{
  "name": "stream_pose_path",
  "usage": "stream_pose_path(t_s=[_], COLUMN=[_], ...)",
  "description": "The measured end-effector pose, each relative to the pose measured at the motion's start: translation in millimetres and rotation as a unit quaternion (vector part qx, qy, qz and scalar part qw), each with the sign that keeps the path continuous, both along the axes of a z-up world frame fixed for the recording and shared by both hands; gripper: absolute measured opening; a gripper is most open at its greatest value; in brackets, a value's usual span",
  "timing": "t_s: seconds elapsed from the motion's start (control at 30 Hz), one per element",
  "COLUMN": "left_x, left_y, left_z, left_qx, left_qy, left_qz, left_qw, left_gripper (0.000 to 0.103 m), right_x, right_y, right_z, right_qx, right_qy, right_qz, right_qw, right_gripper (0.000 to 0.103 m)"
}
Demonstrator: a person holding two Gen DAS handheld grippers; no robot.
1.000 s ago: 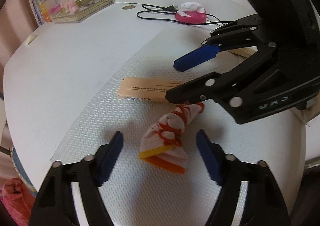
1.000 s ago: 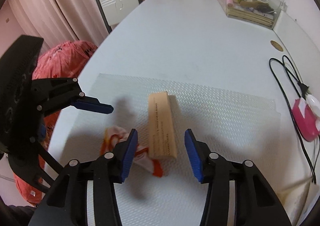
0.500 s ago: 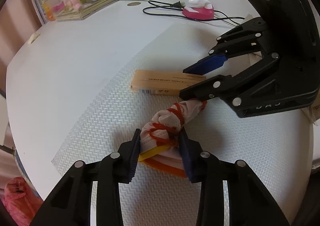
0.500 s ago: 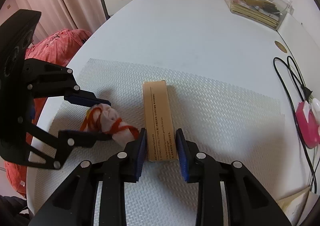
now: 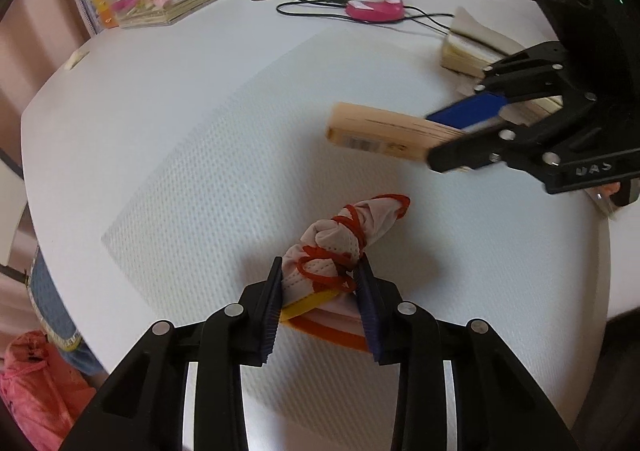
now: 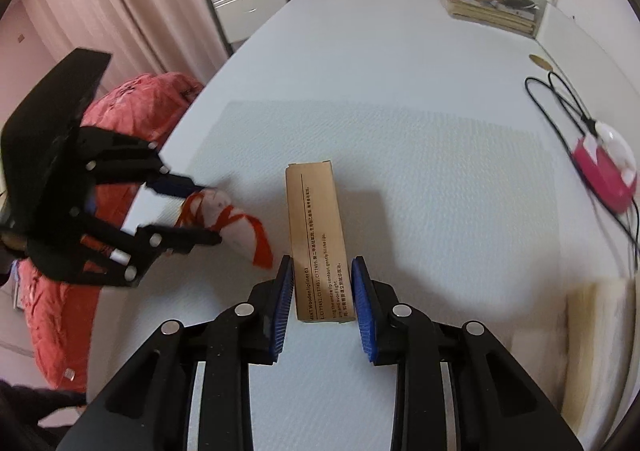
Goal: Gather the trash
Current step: 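Carry the cloth bundle and tan box with both tools over the orange bin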
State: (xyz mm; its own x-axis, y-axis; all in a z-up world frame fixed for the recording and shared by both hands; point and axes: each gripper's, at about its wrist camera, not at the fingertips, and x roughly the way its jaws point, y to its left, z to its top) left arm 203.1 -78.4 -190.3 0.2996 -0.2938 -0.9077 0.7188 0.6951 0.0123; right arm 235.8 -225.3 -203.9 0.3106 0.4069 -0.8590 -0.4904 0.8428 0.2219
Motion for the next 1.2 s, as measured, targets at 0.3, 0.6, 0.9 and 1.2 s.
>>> stream_pose_path(t_s=[0.3, 0.6, 0.9, 1.2], left_x=[-63, -128, -174, -209], left_y=[16, 47, 95, 173], left_z=[24, 54, 72, 63], left_qx=[-0.007, -0.004, -0.008, -0.011], left_qy=[-0.009, -0.025, -0.043, -0.036], left_qz=[0.021, 0.069, 0.141, 0.237], left_qw=[0.9997, 0.9973, 0.9891, 0.9708], left_gripper=[0.036, 0.036, 0.036, 0.036], right_x=[-63, -108, -138, -176], right_y=[12, 42, 106, 229], right_z=[19, 45, 63, 69], right_qx=[-0.005, 0.002, 0.019, 0.034], right_qy=[0.003, -0.008, -0.022, -0.019], right_qz=[0.052, 0.114, 0.185, 0.285], right_qw=[0.999, 0.993, 0.982, 0.958], right_gripper=[0.030, 0.030, 0.030, 0.030])
